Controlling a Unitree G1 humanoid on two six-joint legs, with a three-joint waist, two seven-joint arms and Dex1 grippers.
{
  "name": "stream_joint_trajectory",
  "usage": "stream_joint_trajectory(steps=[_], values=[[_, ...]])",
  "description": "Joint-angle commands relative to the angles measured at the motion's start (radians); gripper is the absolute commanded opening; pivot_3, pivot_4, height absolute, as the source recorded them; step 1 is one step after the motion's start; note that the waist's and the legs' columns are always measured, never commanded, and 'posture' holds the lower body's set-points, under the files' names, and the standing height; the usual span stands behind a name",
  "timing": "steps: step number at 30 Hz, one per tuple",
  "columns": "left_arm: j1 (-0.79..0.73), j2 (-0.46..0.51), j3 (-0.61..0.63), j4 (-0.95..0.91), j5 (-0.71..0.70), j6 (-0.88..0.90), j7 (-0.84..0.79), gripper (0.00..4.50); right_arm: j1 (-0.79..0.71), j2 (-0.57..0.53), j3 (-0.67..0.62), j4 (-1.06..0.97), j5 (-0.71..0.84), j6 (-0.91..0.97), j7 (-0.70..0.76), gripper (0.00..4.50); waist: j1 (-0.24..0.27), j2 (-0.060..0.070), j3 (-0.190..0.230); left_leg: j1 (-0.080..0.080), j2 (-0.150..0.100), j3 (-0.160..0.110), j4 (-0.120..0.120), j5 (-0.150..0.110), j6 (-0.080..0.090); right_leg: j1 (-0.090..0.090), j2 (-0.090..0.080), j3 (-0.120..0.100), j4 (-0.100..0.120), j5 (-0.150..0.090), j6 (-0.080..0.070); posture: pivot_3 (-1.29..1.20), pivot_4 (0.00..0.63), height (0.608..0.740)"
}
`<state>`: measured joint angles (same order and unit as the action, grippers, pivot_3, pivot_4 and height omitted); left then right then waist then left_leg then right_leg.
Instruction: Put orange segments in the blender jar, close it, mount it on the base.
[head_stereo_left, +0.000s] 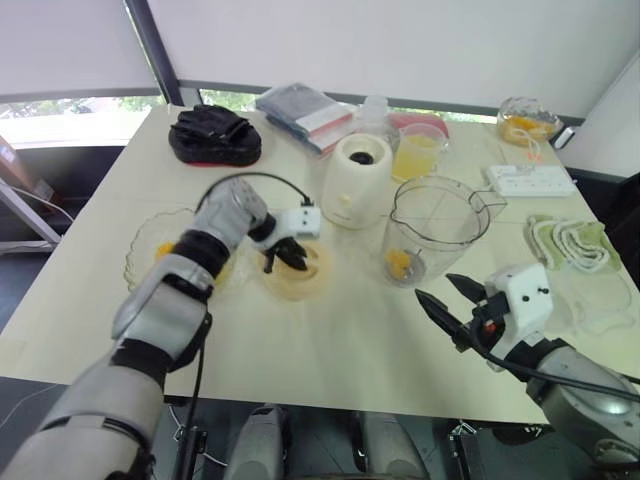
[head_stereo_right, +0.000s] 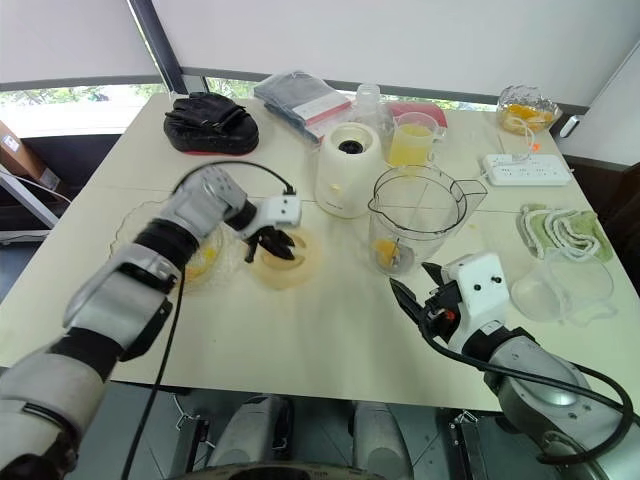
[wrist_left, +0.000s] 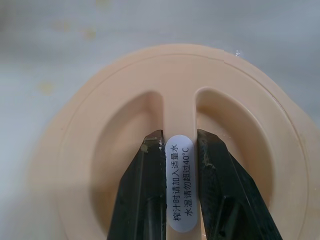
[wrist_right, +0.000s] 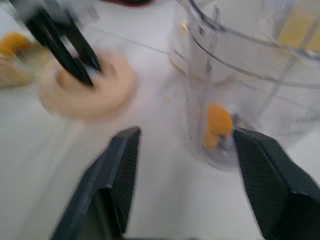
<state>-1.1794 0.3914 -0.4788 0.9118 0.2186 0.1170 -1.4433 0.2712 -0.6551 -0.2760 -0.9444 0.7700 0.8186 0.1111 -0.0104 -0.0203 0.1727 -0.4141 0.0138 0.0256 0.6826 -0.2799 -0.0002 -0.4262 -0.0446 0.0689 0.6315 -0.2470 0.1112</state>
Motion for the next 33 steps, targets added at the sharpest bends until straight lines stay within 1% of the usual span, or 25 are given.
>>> stream_joint_trajectory(steps=[1, 4, 7, 10, 14, 19, 24, 29, 33], values=[[-0.119, 0.020, 0.048, -0.010, -0.027, -0.052, -0.062, 0.27, 0.023, 0.018, 0.022, 0.033, -0.062, -0.058, 0.038, 3.02, 0.002, 0.000, 0.000, 0.000, 0.000, 0.000, 0.000, 0.000, 0.000, 0.000, 0.000, 0.000, 0.000, 0.000, 0.000, 0.00, 0.150, 0.740], [-0.227, 0.000, 0.069, 0.084, -0.028, -0.079, -0.062, 0.27, 0.035, 0.026, 0.038, 0.081, -0.113, -0.093, 0.072, 3.02, 0.003, 0.000, 0.000, -0.001, -0.001, 0.000, 0.000, 0.000, 0.000, 0.000, -0.001, 0.000, -0.001, 0.000, 0.000, 0.00, 0.150, 0.740], [-0.344, -0.042, 0.081, 0.198, -0.012, -0.112, -0.032, 0.27, 0.029, 0.033, 0.049, 0.126, -0.150, -0.123, 0.104, 3.02, 0.000, -0.001, 0.000, -0.001, -0.002, 0.001, 0.001, 0.000, 0.000, 0.000, -0.001, 0.000, -0.001, 0.000, 0.001, 0.00, 0.150, 0.740], [-0.441, -0.096, 0.088, 0.288, 0.005, -0.138, 0.007, 0.27, 0.022, 0.043, 0.053, 0.155, -0.177, -0.140, 0.125, 3.02, 0.000, -0.001, 0.001, -0.001, -0.002, 0.001, 0.001, 0.000, 0.000, 0.000, 0.000, 0.000, -0.001, 0.000, 0.002, 0.00, 0.150, 0.740], [-0.540, -0.198, 0.093, 0.373, 0.030, -0.144, 0.113, 0.27, 0.039, 0.060, 0.060, 0.169, -0.222, -0.159, 0.138, 3.02, 0.002, -0.001, 0.001, -0.002, -0.002, 0.001, 0.001, -0.001, 0.001, 0.000, 0.001, -0.002, -0.001, 0.001, 0.004, 0.00, 0.150, 0.740], [-0.595, -0.282, 0.116, 0.417, 0.040, -0.128, 0.177, 0.27, 0.071, 0.087, 0.045, 0.152, -0.250, -0.169, 0.137, 3.02, -0.002, -0.001, 0.001, -0.002, -0.002, 0.001, 0.001, -0.002, 0.004, -0.001, 0.001, -0.001, -0.001, 0.000, 0.005, 0.00, 0.150, 0.740], [-0.628, -0.344, 0.135, 0.427, 0.048, -0.130, 0.214, 0.27, 0.079, 0.107, 0.009, 0.167, -0.331, -0.203, 0.102, 3.02, -0.001, -0.001, 0.001, -0.002, -0.002, 0.001, 0.001, -0.002, 0.004, -0.001, 0.001, -0.001, -0.001, 0.000, 0.005, 0.00, 0.150, 0.740], [-0.629, -0.354, 0.144, 0.428, 0.056, -0.146, 0.190, 0.27, 0.058, 0.120, -0.010, 0.203, -0.393, -0.235, 0.094, 3.02, -0.002, -0.001, 0.001, -0.002, -0.002, 0.001, 0.001, -0.002, 0.004, -0.001, 0.000, -0.001, -0.001, -0.001, 0.002, 0.00, 0.150, 0.740], [-0.603, -0.325, 0.138, 0.429, 0.070, -0.156, 0.178, 0.27, -0.004, 0.132, -0.008, 0.253, -0.435, -0.251, 0.083, 3.02, -0.003, 0.000, 0.000, -0.002, -0.002, 0.001, 0.001, -0.002, 0.004, -0.001, 0.001, -0.001, 0.000, -0.001, 0.002, 0.00, 0.150, 0.740]])
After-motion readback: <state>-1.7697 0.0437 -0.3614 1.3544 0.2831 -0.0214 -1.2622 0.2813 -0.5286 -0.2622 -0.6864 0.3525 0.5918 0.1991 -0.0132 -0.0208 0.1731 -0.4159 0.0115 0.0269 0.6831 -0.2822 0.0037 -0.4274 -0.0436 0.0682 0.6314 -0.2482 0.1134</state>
